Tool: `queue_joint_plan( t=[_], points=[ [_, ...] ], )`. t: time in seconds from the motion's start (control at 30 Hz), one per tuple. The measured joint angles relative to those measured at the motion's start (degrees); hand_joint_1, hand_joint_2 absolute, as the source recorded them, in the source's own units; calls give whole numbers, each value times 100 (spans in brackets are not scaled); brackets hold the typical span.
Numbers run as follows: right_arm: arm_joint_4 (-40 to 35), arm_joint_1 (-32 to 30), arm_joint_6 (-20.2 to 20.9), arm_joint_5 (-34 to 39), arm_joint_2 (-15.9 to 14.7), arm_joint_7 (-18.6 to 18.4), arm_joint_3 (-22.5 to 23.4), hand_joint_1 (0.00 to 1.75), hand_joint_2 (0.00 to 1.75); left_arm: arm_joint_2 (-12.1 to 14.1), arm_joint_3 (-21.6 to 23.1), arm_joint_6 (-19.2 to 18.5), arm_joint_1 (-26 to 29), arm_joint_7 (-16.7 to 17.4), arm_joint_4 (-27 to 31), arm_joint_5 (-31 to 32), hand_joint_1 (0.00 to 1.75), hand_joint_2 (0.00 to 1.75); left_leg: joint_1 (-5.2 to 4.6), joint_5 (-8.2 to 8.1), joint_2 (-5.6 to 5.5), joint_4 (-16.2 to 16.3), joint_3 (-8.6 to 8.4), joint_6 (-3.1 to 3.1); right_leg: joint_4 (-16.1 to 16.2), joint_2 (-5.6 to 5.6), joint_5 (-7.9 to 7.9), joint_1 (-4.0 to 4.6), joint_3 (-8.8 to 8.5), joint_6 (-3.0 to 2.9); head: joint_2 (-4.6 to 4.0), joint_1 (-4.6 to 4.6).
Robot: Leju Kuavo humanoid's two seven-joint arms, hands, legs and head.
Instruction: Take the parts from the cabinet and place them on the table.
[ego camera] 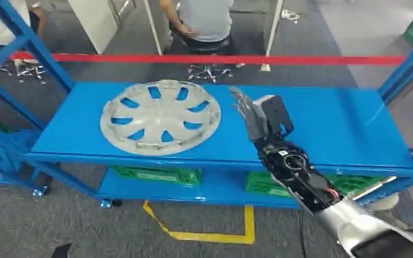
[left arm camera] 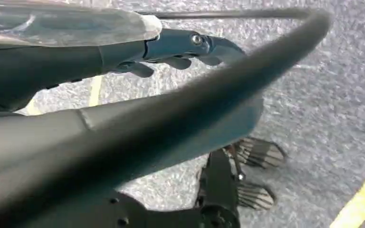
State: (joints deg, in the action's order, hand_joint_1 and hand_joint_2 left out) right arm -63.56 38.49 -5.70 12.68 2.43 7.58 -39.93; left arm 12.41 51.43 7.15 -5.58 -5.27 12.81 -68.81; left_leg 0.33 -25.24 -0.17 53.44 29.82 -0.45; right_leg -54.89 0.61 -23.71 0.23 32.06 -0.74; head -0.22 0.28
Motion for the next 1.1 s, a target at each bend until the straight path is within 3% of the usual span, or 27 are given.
queue_joint_plan(
  t=[0.23,0.53,0.57,0.6,0.63,0.67,0.7,0.77,0.8,0.83,0.87,0.9,0.97,1.0,1.03,1.1],
  points=[
    [22,-5,18,-102,0,-11,-4,0,0,50,0,7,-9,0,-2,7,0,0,-2,-20,-2,-7,20,60,5,2,-6,-9,14,-8,0,-159],
    [28,-5,26,-127,0,-11,-4,0,0,59,0,7,-9,0,-2,9,0,0,-7,-22,-2,-9,29,70,10,-4,-3,-10,13,-4,0,-192],
    [28,-4,28,-133,0,-11,-4,0,0,66,0,7,-11,-2,-2,7,0,0,-14,-14,-2,-24,30,79,30,-8,12,-13,7,15,0,-199],
    [35,22,63,-173,11,-15,4,0,0,50,0,9,-11,0,-2,7,0,0,91,141,0,-305,-123,58,-375,-26,-281,11,195,112,0,-144],
    [61,-32,74,-190,11,-26,0,0,0,39,0,11,-3,0,-2,4,0,0,113,143,-38,-291,-115,57,-1690,-27,-800,-90,767,242,0,-70],
    [74,-54,76,-190,11,-33,0,0,0,39,0,13,5,-2,-2,0,0,0,132,137,-76,-274,-112,48,-1735,-29,-743,-128,794,279,0,-46],
    [85,-59,79,-192,11,-33,0,0,0,33,0,15,14,0,-2,-2,0,0,155,121,-119,-256,-113,20,-1492,-30,-560,-162,684,314,0,-13],
    [87,-47,87,-199,11,-33,0,0,0,22,0,15,13,0,-2,-2,0,0,219,57,-197,-159,-113,-79,-453,-5,-14,-237,158,396,0,15],
    [92,-52,87,-199,11,-33,2,0,0,24,0,15,14,0,-2,0,0,0,230,15,-225,-105,-91,-142,-137,148,-69,-263,-13,445,0,48],
    [98,-41,87,-199,13,-33,0,0,0,48,0,24,-5,2,-4,0,0,0,198,-5,-254,-24,-16,-196,-57,279,-142,-243,-113,406,-2,114],
    [98,-54,87,-199,13,-33,-2,0,0,39,0,24,-8,4,-6,-2,0,0,213,35,-297,-20,42,-231,-121,233,-146,-225,-51,290,0,75],
    [98,-67,87,-199,13,-33,-2,0,0,39,0,24,-2,4,-7,-2,0,0,230,49,-324,-23,61,-259,-133,196,-152,-205,-28,251,0,28],
    [98,-49,87,-199,22,-31,0,0,0,31,0,24,19,11,-7,-2,0,0,252,47,-347,-49,77,-327,-121,133,-135,-212,-26,134,0,22],
    [98,-39,94,-201,31,-28,0,0,0,30,0,24,18,13,-7,-4,0,0,242,-14,-177,77,98,-329,-108,84,-129,-212,-36,88,0,-19],
    [98,-28,94,-201,35,-17,2,0,0,33,0,24,0,13,-7,-4,0,0,229,-180,-56,406,280,-318,-107,47,-129,-196,-29,54,0,-94],
    [103,-38,98,-201,35,-22,0,0,0,33,0,24,-24,13,-7,-11,0,0,196,-602,-32,1442,839,-306,-107,-72,-143,-153,-21,11,0,-194]
  ],
)
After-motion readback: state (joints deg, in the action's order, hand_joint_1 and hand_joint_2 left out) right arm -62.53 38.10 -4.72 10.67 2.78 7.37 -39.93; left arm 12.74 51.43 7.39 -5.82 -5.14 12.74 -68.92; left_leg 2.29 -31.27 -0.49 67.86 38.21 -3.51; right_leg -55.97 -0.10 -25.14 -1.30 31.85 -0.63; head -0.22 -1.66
